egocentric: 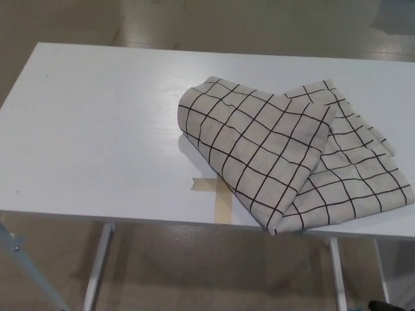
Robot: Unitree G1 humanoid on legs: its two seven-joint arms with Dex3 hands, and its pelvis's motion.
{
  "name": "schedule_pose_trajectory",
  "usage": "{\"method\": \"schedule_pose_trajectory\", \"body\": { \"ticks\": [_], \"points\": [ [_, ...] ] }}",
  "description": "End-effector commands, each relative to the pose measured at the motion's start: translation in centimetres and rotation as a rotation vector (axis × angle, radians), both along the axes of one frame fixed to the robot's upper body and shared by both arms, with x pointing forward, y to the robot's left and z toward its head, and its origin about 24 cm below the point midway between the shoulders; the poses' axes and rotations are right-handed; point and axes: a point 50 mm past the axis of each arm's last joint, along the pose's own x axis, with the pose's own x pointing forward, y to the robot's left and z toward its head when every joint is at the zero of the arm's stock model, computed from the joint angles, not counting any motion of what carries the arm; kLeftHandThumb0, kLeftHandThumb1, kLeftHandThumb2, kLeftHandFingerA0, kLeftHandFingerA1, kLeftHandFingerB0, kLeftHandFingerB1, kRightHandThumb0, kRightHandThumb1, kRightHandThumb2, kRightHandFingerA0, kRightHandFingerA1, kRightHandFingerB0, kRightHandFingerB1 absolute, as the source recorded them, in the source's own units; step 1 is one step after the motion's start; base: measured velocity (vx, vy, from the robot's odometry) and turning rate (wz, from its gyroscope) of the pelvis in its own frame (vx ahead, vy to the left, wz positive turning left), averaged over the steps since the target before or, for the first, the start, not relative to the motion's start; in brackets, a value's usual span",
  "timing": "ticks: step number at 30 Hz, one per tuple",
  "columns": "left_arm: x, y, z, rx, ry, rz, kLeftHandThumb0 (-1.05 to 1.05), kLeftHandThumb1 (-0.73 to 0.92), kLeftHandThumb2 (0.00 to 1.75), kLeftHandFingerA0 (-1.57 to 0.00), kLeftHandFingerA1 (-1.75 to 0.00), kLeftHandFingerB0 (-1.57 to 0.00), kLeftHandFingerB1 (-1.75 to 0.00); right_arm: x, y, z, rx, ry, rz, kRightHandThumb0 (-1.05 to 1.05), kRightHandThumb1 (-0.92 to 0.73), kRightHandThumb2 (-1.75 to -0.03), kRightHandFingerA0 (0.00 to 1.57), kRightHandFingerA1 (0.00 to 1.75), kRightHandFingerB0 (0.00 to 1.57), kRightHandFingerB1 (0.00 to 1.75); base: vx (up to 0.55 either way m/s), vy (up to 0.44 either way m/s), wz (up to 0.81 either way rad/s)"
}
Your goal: Use the left hand to fold a white towel with checkered patterns in half.
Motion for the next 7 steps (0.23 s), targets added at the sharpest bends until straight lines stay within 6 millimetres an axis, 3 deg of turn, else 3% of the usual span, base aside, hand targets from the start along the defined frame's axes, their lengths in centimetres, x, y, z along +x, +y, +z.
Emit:
{"method": "schedule_pose_trajectory", "body": {
  "ticks": [1,7],
  "points": [
    [-1.23,0.53,-2.57,-0.036,0.079,0.262,-0.49,0.47,0.55,-0.44,-0.41,-0.49,-0.36,-0.94,-0.24,-1.22,0.059,0.073,-0.062,-0.26,-0.67,-0.59,0.51,0.60,0.63,0.52,0.00,0.000,0.00],
    [-1.10,0.32,-2.71,-0.017,0.069,0.251,-0.51,0.49,0.55,-0.44,-0.41,-0.49,-0.36,-0.74,-0.41,-1.09,0.026,0.068,-0.053,-0.26,-0.67,-0.60,0.51,0.59,0.63,0.51,0.00,0.000,0.00]
  ]
}}
